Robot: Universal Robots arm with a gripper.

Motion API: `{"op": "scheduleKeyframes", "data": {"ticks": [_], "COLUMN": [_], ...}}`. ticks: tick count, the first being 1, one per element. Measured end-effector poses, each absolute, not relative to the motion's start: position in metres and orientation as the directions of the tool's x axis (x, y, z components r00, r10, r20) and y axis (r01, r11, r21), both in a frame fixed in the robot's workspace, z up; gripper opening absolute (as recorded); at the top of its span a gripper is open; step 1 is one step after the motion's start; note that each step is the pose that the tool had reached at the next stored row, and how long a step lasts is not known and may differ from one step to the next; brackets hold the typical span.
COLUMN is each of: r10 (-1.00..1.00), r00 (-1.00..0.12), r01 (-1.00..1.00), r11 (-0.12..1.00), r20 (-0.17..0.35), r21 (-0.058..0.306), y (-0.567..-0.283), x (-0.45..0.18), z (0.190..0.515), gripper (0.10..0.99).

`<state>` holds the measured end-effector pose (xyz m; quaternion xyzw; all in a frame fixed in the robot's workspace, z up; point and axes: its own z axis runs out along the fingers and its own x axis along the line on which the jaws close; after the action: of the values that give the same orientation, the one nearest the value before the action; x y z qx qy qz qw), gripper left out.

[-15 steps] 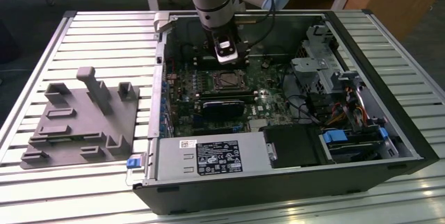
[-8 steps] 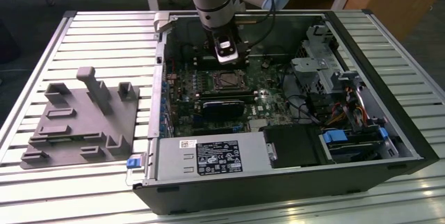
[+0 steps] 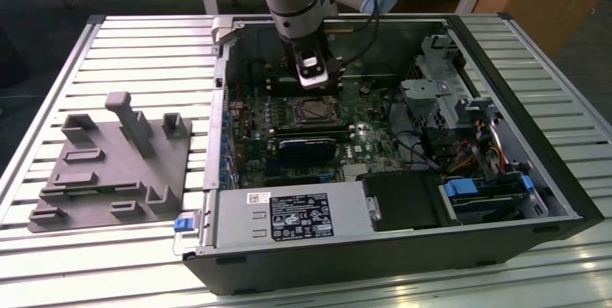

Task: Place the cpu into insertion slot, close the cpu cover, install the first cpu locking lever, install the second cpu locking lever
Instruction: 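Install the first cpu locking lever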

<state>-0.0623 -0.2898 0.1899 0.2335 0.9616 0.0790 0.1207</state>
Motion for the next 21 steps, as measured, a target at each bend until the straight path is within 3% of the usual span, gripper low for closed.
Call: {"op": "scheduleKeyframes", "data": {"ticks": [21], "r10": [0.468], "r00": [-0.862], "r01": [0.430], "r11": [0.879], "r20": [-0.196], "r21": [0.208], "y": [-0.2930], "x": [-0.0615], "z": [0.1899], "gripper": [0.106]}}
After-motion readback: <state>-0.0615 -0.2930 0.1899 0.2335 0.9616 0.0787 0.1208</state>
